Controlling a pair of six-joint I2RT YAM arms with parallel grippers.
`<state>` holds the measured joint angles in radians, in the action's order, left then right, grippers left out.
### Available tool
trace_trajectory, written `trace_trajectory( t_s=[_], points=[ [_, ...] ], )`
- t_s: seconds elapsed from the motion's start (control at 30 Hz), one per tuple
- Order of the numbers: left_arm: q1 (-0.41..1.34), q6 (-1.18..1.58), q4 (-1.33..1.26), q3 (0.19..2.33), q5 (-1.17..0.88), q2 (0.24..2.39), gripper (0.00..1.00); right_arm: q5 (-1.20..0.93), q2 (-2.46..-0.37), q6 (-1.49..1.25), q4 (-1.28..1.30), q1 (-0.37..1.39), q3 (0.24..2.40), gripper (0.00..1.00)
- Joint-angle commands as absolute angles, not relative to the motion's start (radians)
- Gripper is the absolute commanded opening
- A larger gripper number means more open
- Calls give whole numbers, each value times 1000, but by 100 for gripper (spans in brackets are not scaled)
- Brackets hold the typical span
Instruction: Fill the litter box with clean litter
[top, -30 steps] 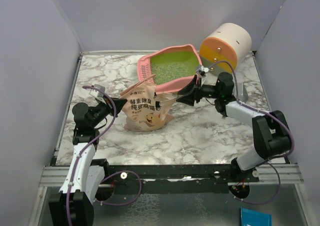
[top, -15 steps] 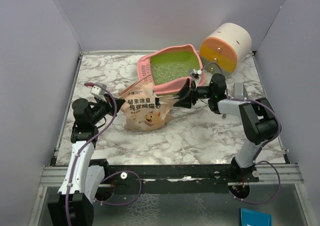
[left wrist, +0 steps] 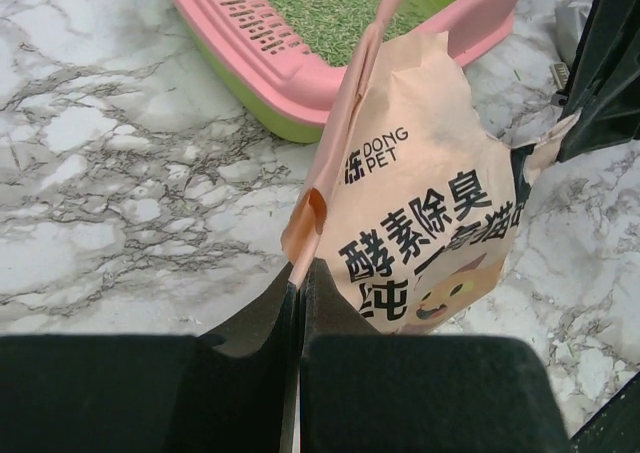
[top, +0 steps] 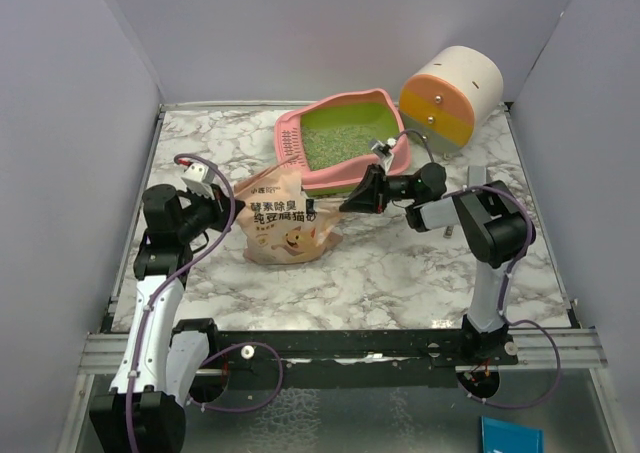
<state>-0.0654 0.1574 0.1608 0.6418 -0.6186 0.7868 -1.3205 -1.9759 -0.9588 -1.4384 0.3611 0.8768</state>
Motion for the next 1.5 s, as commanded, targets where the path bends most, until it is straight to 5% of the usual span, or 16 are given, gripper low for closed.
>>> trace_trajectory(
  t_s=[0.0, 0.27, 0.5, 0.77, 1.23, 1.47],
  points=[
    [-47, 72, 228, 710, -495, 789, 0, -1264, -1951, -1054, -1595, 363, 823, 1],
    [4, -42, 317, 891, -459, 757, 27, -1114, -1735, -725, -980, 365, 789, 1],
    [121, -289, 440, 1053, -759, 772, 39, -1108, -1664, -660, -721, 373, 823, 1],
    [213, -473, 539, 1010, -773, 839, 41, -1033, -1629, -597, -510, 372, 859, 1],
    [379, -377, 33, 927, -426, 1061, 38, -1045, -1570, -577, -473, 372, 809, 1],
    [418, -446, 175, 945, -364, 1181, 37, -1061, -1535, -550, -417, 372, 819, 1]
  ],
)
